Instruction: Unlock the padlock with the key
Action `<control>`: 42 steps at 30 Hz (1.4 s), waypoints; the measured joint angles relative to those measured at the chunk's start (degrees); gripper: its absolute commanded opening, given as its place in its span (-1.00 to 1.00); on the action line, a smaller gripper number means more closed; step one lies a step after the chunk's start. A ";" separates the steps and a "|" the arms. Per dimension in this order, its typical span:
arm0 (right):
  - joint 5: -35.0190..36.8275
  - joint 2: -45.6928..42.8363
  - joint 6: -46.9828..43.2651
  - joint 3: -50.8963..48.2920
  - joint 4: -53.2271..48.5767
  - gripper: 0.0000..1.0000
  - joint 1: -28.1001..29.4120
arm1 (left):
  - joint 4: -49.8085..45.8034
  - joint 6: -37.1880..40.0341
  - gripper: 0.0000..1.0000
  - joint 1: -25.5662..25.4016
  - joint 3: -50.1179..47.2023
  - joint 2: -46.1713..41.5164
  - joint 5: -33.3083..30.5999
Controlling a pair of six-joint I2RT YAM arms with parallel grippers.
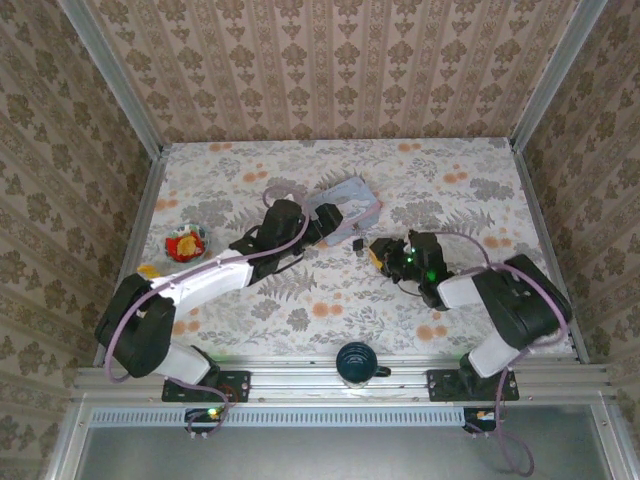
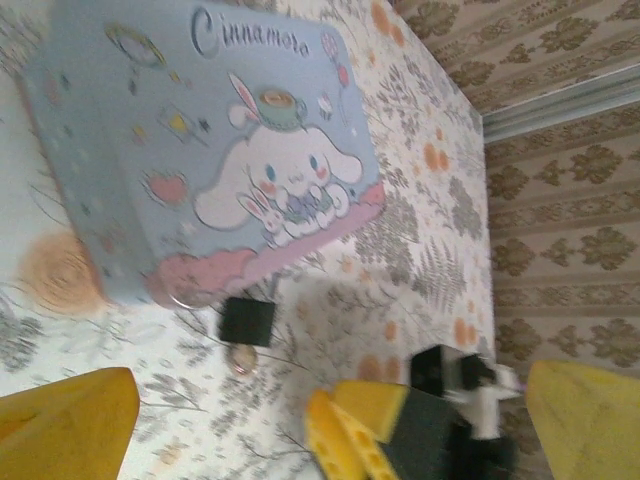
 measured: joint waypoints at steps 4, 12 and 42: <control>4.81 -10.82 -10.36 8.04 -20.48 -0.33 1.66 | -6.32 8.76 1.00 0.15 1.92 -0.74 -3.32; 9.79 -16.61 -23.87 14.69 -40.74 -0.37 1.97 | -17.49 26.36 1.00 0.17 11.26 -0.52 -10.03; 9.70 5.55 -37.07 30.21 -52.74 -0.38 2.56 | -29.92 40.28 1.00 3.32 27.08 22.64 -23.69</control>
